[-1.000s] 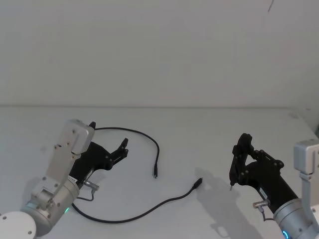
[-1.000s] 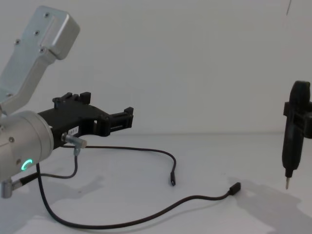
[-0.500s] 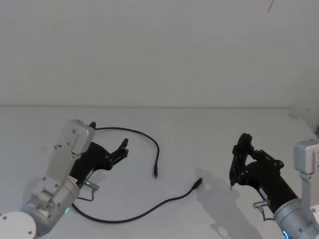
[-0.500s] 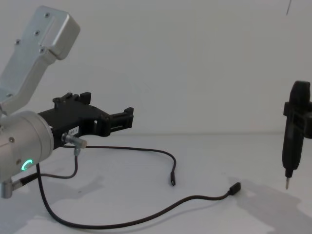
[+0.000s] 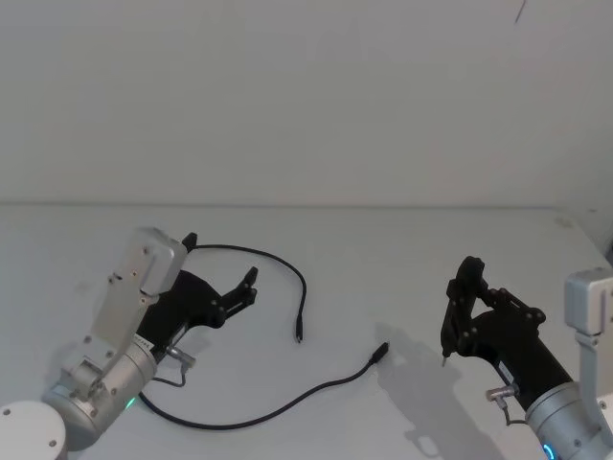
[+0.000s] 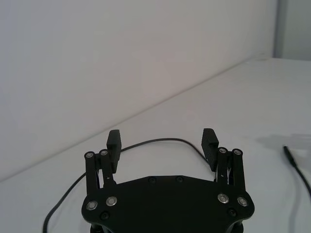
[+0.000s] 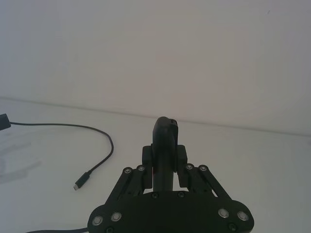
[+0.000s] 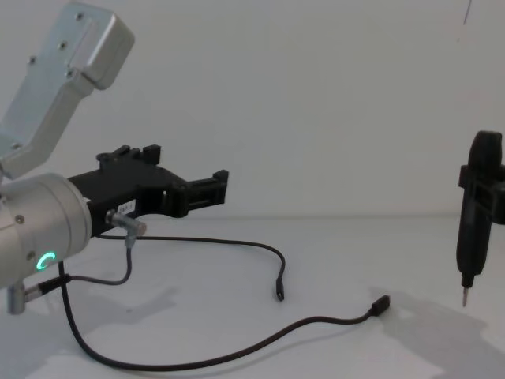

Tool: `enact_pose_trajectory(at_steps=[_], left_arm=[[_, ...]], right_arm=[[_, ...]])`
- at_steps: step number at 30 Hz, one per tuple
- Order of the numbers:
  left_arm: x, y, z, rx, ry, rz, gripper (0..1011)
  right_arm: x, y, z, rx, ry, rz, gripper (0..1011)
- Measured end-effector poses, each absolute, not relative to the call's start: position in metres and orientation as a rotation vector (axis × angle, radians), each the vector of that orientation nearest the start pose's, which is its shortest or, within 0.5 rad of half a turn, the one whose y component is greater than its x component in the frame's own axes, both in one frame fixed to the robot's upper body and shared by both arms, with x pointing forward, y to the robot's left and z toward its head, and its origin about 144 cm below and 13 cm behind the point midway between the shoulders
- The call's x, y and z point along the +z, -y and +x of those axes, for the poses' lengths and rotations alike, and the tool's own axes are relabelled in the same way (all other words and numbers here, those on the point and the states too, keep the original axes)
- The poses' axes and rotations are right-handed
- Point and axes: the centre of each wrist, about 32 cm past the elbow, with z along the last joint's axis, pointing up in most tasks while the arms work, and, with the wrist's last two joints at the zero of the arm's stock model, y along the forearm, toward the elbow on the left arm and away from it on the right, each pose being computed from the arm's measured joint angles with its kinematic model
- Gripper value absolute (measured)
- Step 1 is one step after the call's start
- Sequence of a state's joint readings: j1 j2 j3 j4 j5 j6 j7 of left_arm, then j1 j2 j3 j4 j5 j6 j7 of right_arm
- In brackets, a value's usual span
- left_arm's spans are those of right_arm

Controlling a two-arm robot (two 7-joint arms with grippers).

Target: Pick up the data cable with the one hand.

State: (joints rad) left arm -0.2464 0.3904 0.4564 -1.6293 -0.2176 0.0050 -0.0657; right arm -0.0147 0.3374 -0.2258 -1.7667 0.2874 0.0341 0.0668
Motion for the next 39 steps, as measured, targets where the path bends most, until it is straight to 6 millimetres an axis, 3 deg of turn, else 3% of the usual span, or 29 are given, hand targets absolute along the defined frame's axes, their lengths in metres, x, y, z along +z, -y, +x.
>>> enact_pose_trajectory(at_steps=[17,39], left_arm=[[1.2167,-0.2007,0.4980,0.846,0.242,0.057,1001],[1.2105,-0.2068,0.4954,0.587,0.204,0.238,1001]], right_arm=[[1.1887,0.2371,0.4433,-1.229,0.075,0.026,279],[1.1887,0.2371,0.4433,-1.229,0.075,0.026,279]])
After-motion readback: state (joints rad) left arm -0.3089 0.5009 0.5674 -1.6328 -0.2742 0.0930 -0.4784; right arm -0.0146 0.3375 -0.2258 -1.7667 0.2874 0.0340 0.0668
